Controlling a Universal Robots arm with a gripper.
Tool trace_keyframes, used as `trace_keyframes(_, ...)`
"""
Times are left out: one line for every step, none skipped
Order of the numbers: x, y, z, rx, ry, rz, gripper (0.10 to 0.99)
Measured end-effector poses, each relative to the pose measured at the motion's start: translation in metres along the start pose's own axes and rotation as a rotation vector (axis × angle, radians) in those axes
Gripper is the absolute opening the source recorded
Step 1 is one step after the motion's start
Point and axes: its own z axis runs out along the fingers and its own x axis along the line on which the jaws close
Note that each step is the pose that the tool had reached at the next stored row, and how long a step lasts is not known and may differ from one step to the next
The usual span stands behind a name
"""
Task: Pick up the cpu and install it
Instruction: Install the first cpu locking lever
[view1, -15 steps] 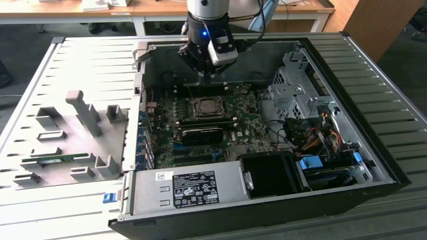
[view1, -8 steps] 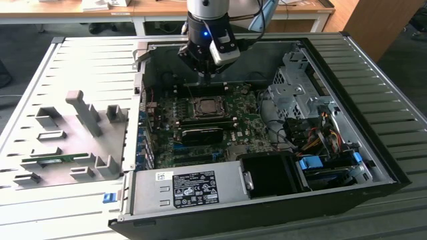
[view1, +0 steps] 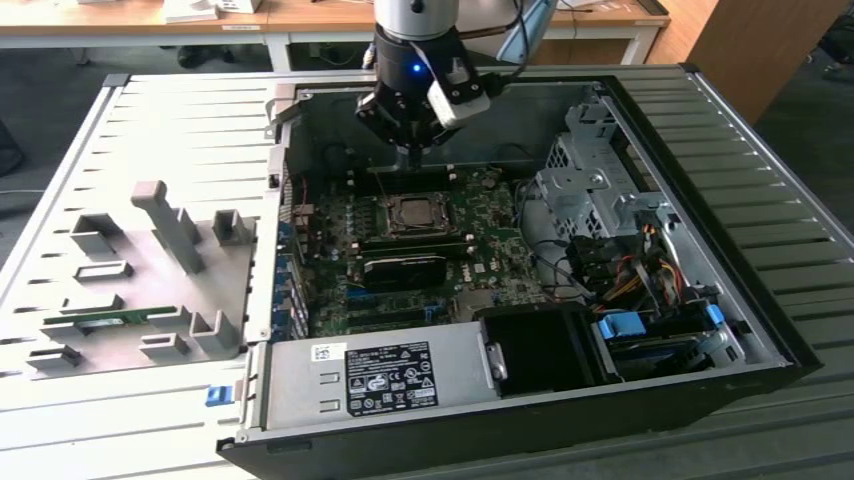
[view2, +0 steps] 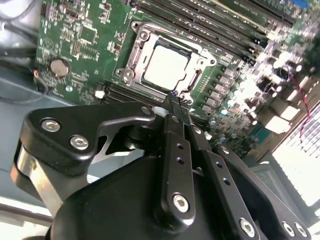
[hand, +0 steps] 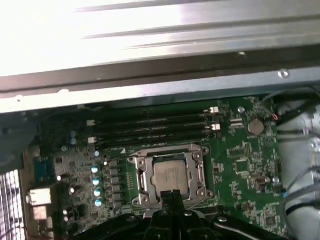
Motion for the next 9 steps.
trace_keyframes(0.0,0.0,0.0,0.0,0.0005,-0.018,0.106)
trace_keyframes(0.0,0.0,0.0001,-0.001,0.0009,-0.038,0.106)
trace_keyframes(0.0,0.0,0.0002,-0.001,0.0013,-0.055,0.106)
trace_keyframes(0.0,0.0,0.0003,-0.001,0.0016,-0.068,0.106)
trace_keyframes(0.0001,0.0,0.0004,-0.002,0.0018,-0.076,0.106)
trace_keyframes(0.0003,0.0,0.0004,-0.002,0.0019,-0.081,0.106)
trace_keyframes(0.001,-0.0001,0.0005,-0.002,0.0019,-0.081,0.106)
trace_keyframes(0.0024,-0.0002,0.0005,-0.002,0.0018,-0.081,0.106)
trace_keyframes(0.004,-0.0004,0.0005,-0.002,0.0018,-0.081,0.106)
